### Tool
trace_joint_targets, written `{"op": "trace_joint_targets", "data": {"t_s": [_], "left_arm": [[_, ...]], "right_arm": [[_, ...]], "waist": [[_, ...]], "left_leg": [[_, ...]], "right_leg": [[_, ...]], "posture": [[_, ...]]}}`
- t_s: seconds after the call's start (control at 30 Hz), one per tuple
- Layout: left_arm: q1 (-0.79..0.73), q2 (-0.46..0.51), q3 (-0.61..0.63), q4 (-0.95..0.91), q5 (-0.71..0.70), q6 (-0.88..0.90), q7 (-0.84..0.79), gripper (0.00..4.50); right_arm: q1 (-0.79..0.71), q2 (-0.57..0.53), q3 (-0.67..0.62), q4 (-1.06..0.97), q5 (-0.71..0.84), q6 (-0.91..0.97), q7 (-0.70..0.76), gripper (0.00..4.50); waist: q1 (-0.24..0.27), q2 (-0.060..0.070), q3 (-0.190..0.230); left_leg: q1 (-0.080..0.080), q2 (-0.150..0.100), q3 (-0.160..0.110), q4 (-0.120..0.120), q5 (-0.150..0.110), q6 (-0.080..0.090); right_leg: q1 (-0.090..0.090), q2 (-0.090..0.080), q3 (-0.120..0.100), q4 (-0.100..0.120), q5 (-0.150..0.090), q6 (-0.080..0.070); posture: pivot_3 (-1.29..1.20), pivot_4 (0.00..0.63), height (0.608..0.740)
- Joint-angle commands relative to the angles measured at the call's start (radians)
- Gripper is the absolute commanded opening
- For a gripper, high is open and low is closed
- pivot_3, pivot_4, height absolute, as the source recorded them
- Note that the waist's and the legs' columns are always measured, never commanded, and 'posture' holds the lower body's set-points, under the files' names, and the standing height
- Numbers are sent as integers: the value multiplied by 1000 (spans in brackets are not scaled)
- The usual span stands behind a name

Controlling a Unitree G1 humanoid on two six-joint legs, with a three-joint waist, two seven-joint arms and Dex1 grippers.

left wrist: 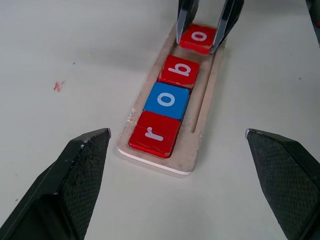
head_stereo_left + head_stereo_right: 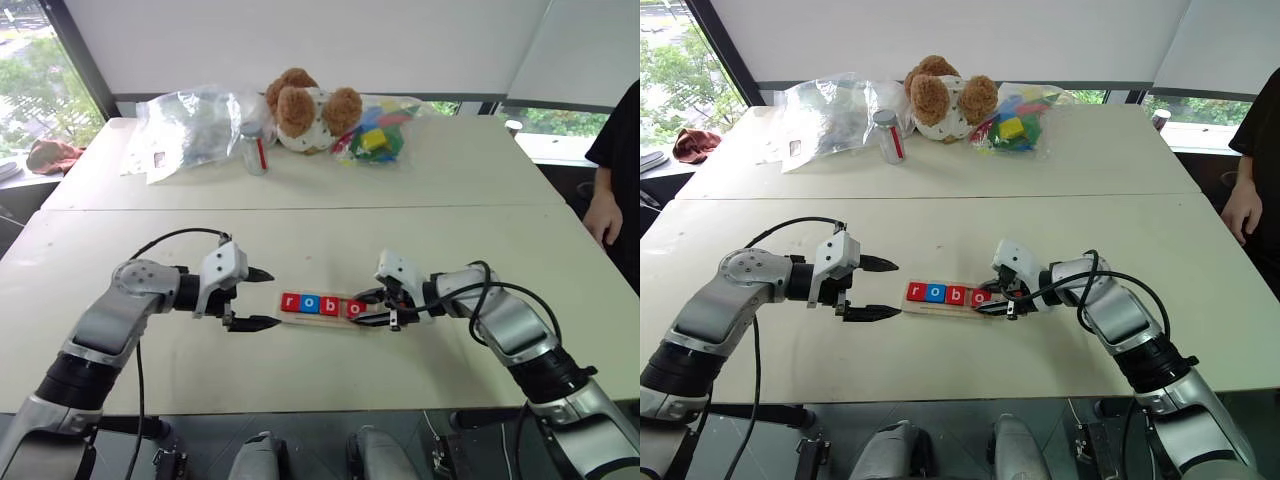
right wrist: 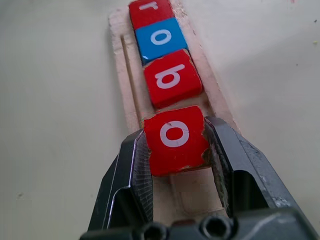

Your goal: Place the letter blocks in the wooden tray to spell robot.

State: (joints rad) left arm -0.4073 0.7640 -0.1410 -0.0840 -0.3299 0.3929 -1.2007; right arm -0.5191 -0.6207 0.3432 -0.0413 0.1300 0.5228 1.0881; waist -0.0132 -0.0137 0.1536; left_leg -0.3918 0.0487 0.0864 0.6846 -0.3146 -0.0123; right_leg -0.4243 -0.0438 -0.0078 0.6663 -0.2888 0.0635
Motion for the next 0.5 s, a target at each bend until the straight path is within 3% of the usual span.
{"op": "trace_joint_targets", "data": {"t_s": [0.03,0.5], "left_arm": [[0,5,28,-36,-15,6,7,4500],[3,-5,19,-33,-14,5,25,4500]], "right_arm": [[-31,12,-4,11,-13,-29,-8,1148],[-22,26,7,-22,-9,-28,7,1148]], "waist": [[0,0,0],[1,0,0]], "left_leg": [[0,0,0,0,0,0],[0,0,0,0,0,0]], "right_leg": [[0,0,0,0,0,0],[0,0,0,0,0,0]], "posture": [[0,150,740],[0,150,740]]}}
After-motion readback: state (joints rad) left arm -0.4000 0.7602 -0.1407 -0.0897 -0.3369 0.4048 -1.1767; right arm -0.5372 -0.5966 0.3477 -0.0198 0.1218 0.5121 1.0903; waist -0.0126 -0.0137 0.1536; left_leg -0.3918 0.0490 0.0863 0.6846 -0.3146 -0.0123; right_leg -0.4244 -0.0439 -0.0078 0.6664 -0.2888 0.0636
